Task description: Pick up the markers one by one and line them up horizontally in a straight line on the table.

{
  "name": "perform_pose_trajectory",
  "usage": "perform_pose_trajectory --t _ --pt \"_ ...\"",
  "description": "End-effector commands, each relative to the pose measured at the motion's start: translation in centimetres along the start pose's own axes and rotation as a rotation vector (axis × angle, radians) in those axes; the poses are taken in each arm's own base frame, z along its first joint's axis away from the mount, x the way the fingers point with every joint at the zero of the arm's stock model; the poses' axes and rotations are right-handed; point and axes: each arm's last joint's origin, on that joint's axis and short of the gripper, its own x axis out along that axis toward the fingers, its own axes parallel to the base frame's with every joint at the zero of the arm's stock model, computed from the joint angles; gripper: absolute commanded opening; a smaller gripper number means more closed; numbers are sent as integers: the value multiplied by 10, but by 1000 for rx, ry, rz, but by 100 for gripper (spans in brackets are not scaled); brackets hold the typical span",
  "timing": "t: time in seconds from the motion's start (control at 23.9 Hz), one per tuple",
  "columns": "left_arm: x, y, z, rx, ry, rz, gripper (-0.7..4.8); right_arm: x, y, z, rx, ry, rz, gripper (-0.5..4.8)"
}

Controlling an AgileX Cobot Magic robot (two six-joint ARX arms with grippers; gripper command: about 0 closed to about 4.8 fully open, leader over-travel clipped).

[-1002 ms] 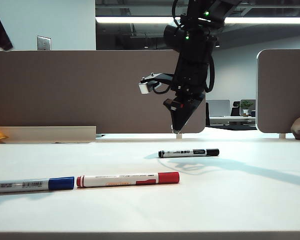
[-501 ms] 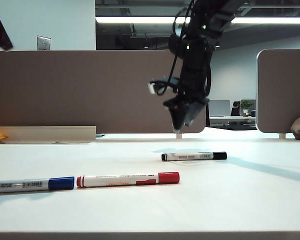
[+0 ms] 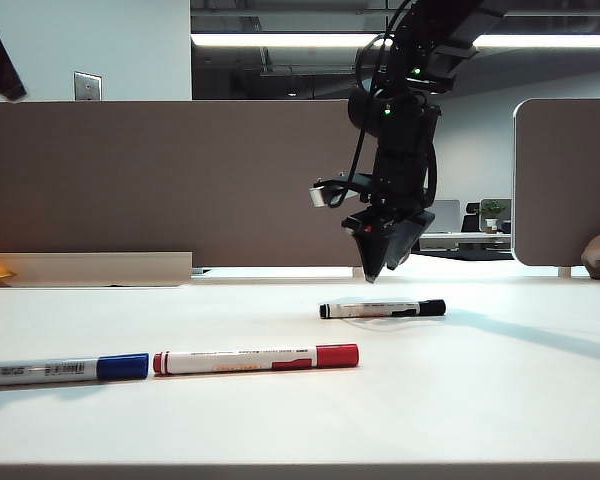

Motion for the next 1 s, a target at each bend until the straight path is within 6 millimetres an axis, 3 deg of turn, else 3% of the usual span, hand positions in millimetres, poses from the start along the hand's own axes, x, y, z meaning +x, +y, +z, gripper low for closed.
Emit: perform_pose_trajectory --t 0.04,1.0 --pt "-1 0 1 0 -8 5 16 2 0 -1 4 12 9 260" --pt "-1 -1 -1 -4 4 -1 16 20 4 -3 7 28 40 260"
